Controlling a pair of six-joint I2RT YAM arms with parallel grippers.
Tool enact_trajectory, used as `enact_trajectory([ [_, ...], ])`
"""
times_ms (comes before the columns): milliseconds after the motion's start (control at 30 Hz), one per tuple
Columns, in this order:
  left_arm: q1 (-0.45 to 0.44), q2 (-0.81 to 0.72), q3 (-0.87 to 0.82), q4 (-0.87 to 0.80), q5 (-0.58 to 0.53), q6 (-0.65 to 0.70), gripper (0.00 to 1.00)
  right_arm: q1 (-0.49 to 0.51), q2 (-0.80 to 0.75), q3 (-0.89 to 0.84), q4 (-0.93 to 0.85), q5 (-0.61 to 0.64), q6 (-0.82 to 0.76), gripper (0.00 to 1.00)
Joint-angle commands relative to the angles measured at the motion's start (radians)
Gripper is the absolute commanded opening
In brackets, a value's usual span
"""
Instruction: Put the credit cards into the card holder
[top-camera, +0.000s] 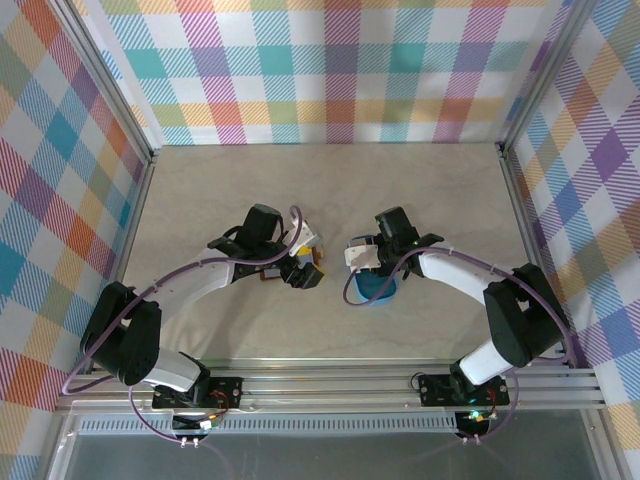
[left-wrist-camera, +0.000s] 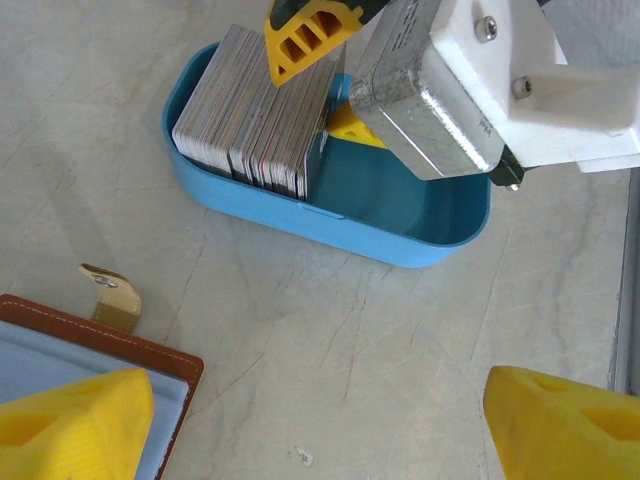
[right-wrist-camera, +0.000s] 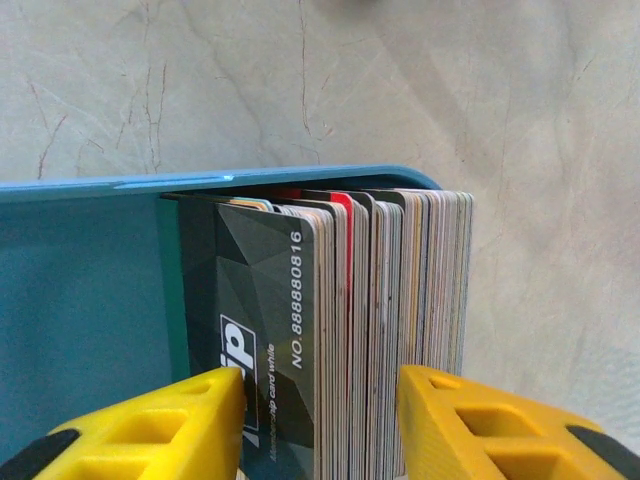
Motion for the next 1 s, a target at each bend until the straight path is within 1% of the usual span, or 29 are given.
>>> enact_trajectory([
  [0, -0.008, 0.005, 0.033, -0.023, -0.001, 0.008, 0.86, 0.006, -0.025, -0.007, 0.028, -0.012, 0.012, 0.42],
  [367, -0.008, 0.015, 0.040, -0.032, 0.002, 0.003, 0.86, 0.010, -0.031, -0.009, 0.028, -0.001, 0.013, 0.33],
  [600, -0.008, 0.021, 0.041, -0.033, 0.007, -0.003, 0.86, 0.011, -0.031, -0.009, 0.024, 0.008, 0.013, 0.22],
  [900, -0.008, 0.025, 0.044, -0.034, 0.008, -0.004, 0.86, 0.013, -0.041, -0.010, 0.015, 0.009, 0.018, 0.19],
  [967, -0.009, 0.025, 0.044, -0.033, 0.008, -0.004, 0.86, 0.013, -0.046, -0.011, 0.007, 0.008, 0.018, 0.16],
])
